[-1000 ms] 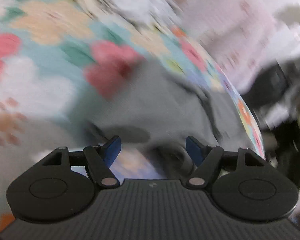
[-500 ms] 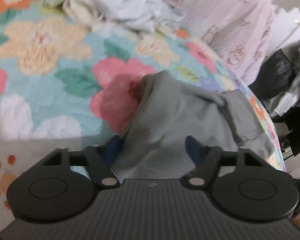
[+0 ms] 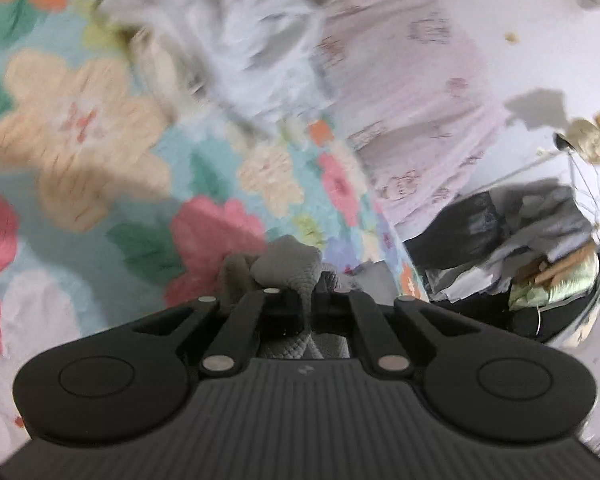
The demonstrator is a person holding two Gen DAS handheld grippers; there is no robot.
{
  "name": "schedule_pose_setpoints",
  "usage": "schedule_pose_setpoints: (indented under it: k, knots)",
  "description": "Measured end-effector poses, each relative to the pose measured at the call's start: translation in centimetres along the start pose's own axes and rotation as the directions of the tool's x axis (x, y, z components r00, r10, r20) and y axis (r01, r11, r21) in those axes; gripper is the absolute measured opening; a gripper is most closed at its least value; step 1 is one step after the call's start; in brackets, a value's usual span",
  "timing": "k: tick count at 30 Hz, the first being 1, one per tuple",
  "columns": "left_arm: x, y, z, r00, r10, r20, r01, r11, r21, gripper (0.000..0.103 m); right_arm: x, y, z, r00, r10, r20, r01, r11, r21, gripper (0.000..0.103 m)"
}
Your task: Fold clothes
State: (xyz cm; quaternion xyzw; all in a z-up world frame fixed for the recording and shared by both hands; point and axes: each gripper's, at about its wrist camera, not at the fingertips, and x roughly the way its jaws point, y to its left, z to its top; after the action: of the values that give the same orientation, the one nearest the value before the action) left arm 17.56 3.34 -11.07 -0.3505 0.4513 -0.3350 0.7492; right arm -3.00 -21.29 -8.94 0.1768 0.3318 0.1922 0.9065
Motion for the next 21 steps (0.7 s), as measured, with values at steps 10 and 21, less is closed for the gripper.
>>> schedule_pose_setpoints:
  k: [10,21]
  knots:
    - [-0.6,2.3,-4.5,1.000,0.012,-0.027,-0.017,0.976,-0.218,0.061,-3.1,-7.8,1.8,0.954,-0.259,0.151,0.216,0.943,0.252,0.010]
    - [3.5,1.8,-11.1,0.994,-0.023,-0.107,-0.017,0.934,-0.356,0.071,-3.1,-12.9,1.1,0.929,-0.358,0.090,0.294,0.867,0.402,0.010]
